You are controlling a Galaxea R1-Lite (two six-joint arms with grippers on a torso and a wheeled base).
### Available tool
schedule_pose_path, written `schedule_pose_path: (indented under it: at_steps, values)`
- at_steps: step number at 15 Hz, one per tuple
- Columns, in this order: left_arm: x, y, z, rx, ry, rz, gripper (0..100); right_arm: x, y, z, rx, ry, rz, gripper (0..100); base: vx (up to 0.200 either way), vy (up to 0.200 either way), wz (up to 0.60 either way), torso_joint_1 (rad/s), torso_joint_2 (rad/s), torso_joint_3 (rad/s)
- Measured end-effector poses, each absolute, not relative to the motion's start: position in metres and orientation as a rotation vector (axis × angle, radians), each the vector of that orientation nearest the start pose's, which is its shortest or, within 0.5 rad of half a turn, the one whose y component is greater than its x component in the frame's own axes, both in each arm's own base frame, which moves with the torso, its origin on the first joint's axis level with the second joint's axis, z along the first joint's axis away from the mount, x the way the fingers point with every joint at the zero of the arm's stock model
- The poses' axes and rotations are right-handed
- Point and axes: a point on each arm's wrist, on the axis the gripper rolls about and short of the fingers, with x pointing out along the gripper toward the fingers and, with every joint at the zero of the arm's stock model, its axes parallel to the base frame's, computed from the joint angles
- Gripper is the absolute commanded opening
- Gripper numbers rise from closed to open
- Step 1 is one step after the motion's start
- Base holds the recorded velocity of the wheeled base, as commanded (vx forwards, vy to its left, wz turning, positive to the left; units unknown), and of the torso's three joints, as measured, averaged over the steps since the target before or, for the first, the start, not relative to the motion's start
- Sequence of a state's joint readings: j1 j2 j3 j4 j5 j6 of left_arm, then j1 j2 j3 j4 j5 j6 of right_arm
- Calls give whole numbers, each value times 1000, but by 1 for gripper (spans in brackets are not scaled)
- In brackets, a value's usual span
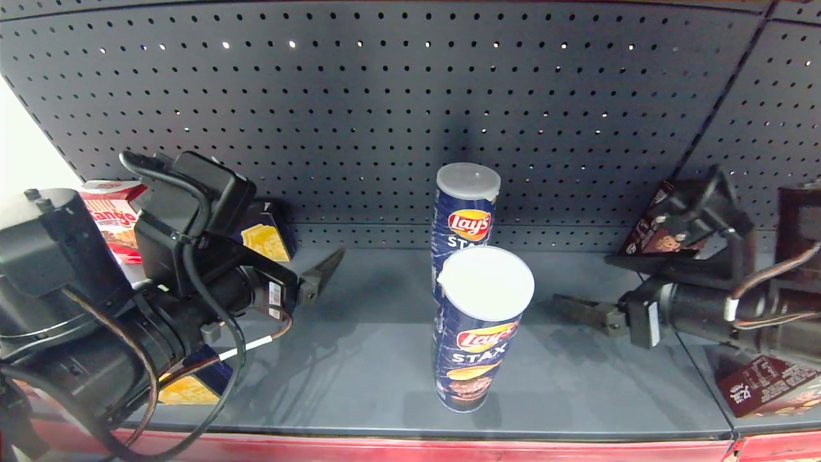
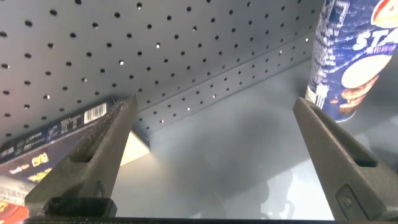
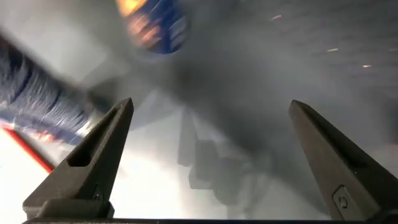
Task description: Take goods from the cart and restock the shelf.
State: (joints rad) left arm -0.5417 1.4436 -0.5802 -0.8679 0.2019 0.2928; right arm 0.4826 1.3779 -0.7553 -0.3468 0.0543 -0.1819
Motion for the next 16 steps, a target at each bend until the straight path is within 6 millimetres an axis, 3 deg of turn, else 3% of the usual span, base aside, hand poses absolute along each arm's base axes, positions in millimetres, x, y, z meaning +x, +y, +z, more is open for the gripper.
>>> schedule_pose_path:
  at_steps: [4, 7, 10, 13, 16]
  values:
    - [200, -115, 214, 288, -54, -334, 100, 155, 63, 262, -168, 48, 378, 100, 0, 0, 0, 0, 0, 0]
    - [200, -114, 214, 289, -53, -334, 100, 99, 36, 262, -126, -64, 281, 100, 0, 0, 0, 0, 0, 0]
    - [200, -114, 213, 291, -49, -336, 100, 40, 12, 231, -109, -88, 241, 100, 0, 0, 0, 0, 0, 0]
    - [200, -115, 213, 291, -51, -339, 100, -9, -6, 181, -96, -32, 229, 100, 0, 0, 0, 0, 0, 0]
    - [200, -116, 214, 290, -57, -339, 100, -26, -13, 119, -97, 28, 207, 100, 0, 0, 0, 0, 0, 0]
